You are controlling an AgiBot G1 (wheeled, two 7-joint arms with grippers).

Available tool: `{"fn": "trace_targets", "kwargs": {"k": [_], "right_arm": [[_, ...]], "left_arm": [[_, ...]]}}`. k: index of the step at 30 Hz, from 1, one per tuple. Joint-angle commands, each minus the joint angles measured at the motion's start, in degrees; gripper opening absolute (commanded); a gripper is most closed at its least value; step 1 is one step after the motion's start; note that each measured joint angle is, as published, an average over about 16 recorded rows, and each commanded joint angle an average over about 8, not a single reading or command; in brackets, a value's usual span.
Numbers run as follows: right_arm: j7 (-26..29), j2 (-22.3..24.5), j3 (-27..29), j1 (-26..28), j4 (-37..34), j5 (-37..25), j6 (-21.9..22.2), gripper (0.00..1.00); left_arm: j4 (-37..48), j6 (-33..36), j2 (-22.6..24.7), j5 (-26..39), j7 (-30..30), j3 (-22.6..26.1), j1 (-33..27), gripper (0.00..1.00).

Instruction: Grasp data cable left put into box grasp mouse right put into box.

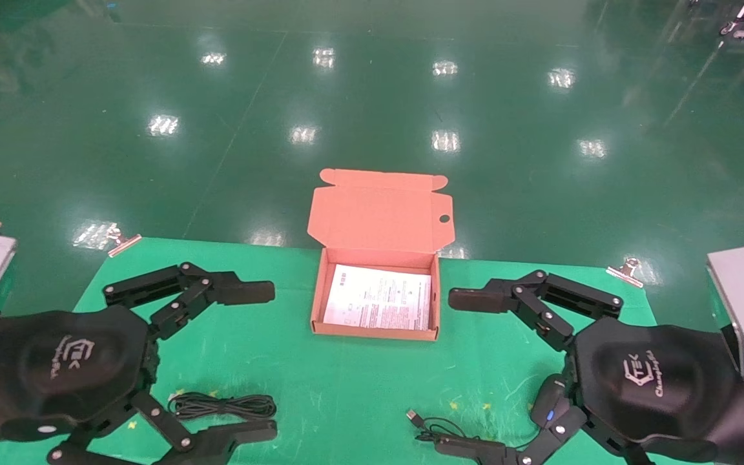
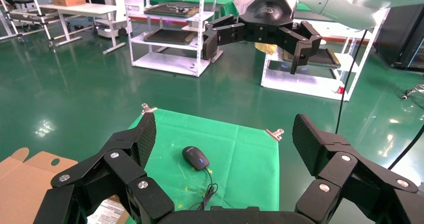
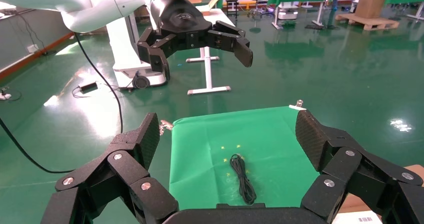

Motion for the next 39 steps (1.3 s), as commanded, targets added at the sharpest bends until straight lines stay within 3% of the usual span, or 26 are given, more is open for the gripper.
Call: {"fn": "trace_targets", "kwargs": {"k": [1,25,30,39], "right_arm": [[0.0,0.0,0.0,0.0,0.0,0.0,0.0,1.00],[-0.1,0.2,-0.4,0.1,0.1,-1.4,0.5,1.00],[-0.6,1.3,-2.0,1.7,1.8,-7.1,0.8,1.00],[-5.6,0.4,-9.9,11.7,4.1,-28.6,-2.4,1.00]], "left_arm": [[0.0,0.0,0.0,0.0,0.0,0.0,0.0,1.00],[-0.8,0.7,-0.4,2.1,0.8,0.6,-0.9,1.00],[-1.6,1.4,-0.6,6.8,0.7,2.5,-3.3,1.00],[-2.9,1.7,2.6,21.6,3.8,8.6,-9.8,1.00]]}}
